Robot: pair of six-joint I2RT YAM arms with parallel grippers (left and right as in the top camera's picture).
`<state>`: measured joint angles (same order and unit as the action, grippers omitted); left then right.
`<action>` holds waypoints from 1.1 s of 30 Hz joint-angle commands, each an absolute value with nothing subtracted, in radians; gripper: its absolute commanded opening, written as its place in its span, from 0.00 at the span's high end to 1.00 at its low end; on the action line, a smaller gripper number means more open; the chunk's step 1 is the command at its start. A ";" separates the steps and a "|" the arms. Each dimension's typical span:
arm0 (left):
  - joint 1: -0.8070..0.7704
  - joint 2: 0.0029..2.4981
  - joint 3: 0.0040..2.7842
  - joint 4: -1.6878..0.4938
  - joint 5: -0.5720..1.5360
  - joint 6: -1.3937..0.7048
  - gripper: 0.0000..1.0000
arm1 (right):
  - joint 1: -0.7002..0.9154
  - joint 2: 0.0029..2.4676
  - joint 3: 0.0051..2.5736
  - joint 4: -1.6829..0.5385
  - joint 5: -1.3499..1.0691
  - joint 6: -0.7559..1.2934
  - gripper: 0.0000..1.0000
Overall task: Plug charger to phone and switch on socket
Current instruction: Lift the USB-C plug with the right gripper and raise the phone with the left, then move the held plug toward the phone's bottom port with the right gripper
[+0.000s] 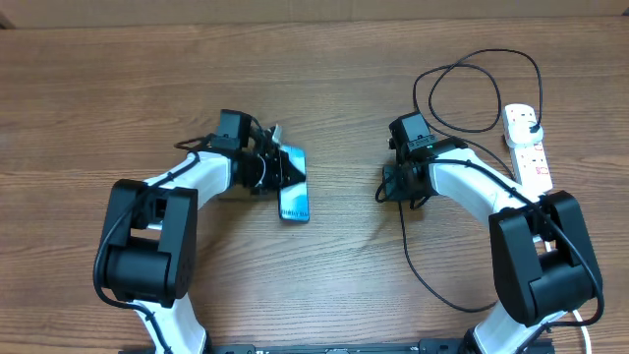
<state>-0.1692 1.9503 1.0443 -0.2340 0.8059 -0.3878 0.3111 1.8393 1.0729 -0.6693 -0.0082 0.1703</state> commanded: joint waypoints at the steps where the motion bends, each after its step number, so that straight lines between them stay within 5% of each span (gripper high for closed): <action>1: -0.125 1.914 1.049 -0.122 1.111 -0.404 0.96 | 0.280 1.844 1.055 -0.659 -0.135 0.132 0.96; 9: -0.090 1.857 1.049 0.181 1.243 -0.685 0.95 | 0.125 1.769 1.058 -0.683 -0.620 -0.014 0.96; 20: -0.127 1.752 1.049 0.530 1.127 -1.023 0.96 | 0.072 1.677 1.058 -0.818 -1.065 -0.217 0.96; 33: -0.224 1.750 1.049 0.562 0.965 -1.234 0.96 | 0.097 1.597 1.058 -0.897 -1.312 -0.266 0.96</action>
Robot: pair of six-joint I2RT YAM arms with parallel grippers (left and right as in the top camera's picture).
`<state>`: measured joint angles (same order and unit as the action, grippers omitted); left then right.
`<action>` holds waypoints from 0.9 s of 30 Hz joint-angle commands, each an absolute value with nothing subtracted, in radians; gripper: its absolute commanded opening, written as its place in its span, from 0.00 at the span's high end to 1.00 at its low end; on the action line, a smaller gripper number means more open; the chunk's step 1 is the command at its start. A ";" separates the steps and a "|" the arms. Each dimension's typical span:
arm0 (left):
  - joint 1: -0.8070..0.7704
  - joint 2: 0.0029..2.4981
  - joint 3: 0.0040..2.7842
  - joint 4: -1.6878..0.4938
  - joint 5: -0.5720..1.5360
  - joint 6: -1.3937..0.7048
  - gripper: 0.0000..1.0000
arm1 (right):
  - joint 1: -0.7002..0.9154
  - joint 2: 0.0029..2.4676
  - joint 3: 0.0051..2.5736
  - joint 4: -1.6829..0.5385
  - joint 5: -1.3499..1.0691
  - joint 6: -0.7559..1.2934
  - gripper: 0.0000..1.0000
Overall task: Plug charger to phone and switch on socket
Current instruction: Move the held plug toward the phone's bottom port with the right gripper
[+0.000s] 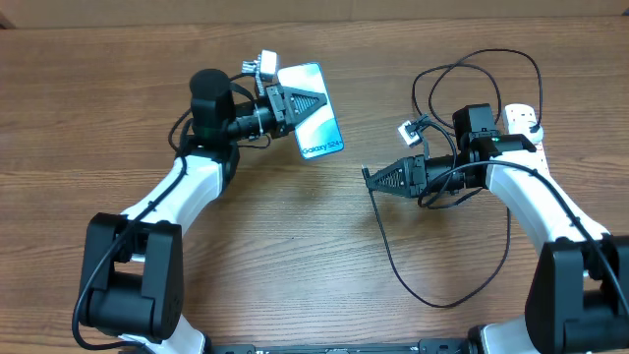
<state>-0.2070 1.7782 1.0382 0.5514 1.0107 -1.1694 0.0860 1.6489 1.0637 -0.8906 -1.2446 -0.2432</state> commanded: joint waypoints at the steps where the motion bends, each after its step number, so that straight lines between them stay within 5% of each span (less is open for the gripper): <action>1: -0.227 1.750 1.049 0.562 0.965 -1.240 0.96 | 0.099 1.589 1.058 -0.901 -1.312 -0.266 0.96; 27: -0.308 1.750 1.049 0.562 0.879 -1.320 0.96 | 0.118 1.575 1.058 -0.786 -1.265 -0.029 0.96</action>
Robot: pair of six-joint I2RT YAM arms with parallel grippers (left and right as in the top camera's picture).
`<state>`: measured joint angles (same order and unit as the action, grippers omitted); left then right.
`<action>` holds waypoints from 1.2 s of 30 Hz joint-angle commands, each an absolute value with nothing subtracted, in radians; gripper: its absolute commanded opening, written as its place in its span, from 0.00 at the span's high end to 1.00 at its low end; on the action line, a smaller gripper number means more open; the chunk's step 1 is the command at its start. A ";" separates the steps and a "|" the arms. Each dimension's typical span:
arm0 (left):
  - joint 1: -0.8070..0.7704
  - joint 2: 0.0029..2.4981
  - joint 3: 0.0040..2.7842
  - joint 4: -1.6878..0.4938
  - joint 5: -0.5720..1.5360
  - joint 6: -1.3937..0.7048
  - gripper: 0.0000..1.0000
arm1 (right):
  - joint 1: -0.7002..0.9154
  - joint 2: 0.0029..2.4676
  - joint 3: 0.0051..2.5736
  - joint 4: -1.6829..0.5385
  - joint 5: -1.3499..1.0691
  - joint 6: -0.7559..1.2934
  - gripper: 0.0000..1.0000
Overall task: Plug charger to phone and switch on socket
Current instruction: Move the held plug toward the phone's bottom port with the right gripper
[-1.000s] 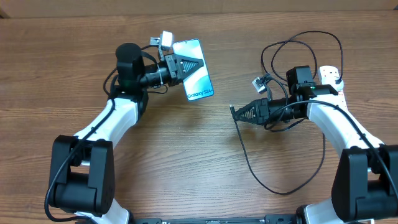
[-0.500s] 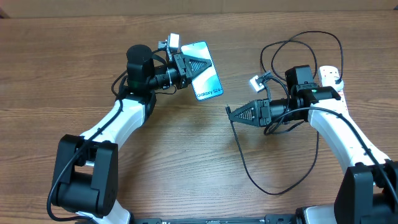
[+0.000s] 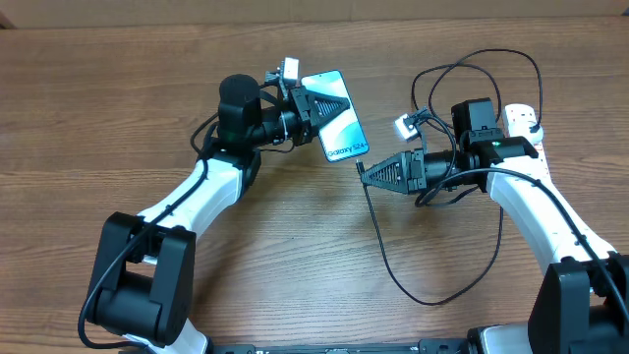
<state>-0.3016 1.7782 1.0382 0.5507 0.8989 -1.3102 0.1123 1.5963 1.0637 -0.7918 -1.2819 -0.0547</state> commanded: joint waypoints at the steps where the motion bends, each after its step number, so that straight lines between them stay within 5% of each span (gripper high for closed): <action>1: -0.308 1.750 1.049 0.562 0.879 -1.320 0.96 | 0.118 1.575 1.058 -0.786 -1.265 -0.029 0.96; 22: -0.341 1.750 1.049 0.551 0.814 -1.247 0.96 | 0.148 1.575 1.058 -0.756 -1.250 0.001 0.96; 36: -0.172 1.750 1.049 0.541 1.134 -1.182 0.96 | 0.243 1.446 1.058 -0.840 -1.034 0.079 0.96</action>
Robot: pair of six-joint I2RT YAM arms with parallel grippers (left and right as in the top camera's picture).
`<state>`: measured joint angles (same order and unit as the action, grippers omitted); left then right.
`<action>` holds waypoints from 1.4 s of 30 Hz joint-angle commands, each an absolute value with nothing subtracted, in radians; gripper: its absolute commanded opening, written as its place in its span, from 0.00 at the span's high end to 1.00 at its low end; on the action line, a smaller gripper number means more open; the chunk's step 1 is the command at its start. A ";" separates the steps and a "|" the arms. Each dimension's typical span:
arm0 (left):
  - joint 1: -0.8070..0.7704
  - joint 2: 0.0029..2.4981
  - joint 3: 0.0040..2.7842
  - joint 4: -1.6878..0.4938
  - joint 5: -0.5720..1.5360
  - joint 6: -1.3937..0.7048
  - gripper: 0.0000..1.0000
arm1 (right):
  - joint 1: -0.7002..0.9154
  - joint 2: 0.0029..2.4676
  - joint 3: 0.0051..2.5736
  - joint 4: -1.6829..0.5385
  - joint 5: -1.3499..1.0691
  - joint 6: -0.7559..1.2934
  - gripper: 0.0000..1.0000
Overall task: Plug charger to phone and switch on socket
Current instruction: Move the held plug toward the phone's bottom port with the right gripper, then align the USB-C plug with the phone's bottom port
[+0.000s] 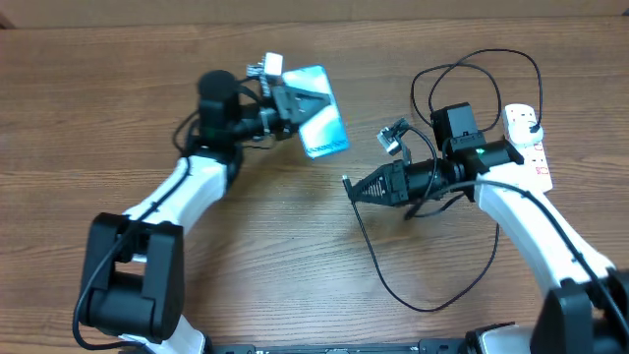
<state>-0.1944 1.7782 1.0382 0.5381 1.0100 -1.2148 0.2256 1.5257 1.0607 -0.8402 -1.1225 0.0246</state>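
My left gripper is shut on the phone, a blue-screened handset held tilted above the table at upper centre. My right gripper is shut on the plug end of the black charger cable; its tip points left, a short way below and to the right of the phone, apart from it. The cable loops down over the table and back up to the white socket strip at the right edge, where a white adapter is plugged in.
The wooden table carries only the cable loops and the socket strip. Both arms' white links reach in from the bottom corners.
The phone and left gripper have shifted left and slightly up, its lower end farther from the plug. My right gripper has moved down and left, still shut on the cable end.
First the phone lay on the table under my left gripper, and my right gripper was low at the cable. Then both were lifted, phone and plug apart. Then they nearly met at centre. Now they are separated again, the plug lower.
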 commanded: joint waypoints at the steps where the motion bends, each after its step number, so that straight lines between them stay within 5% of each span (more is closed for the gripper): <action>1: -0.170 1.750 1.049 0.537 1.148 -1.182 0.95 | 0.250 1.424 1.058 -0.840 -1.002 0.108 0.96; 12: -0.273 1.750 1.049 0.529 1.107 -1.232 0.96 | 0.406 1.297 1.058 -0.822 -0.838 0.319 0.96; 42: -0.266 1.750 1.049 0.603 1.195 -1.218 0.96 | 0.409 1.304 1.058 -0.722 -0.727 0.415 0.96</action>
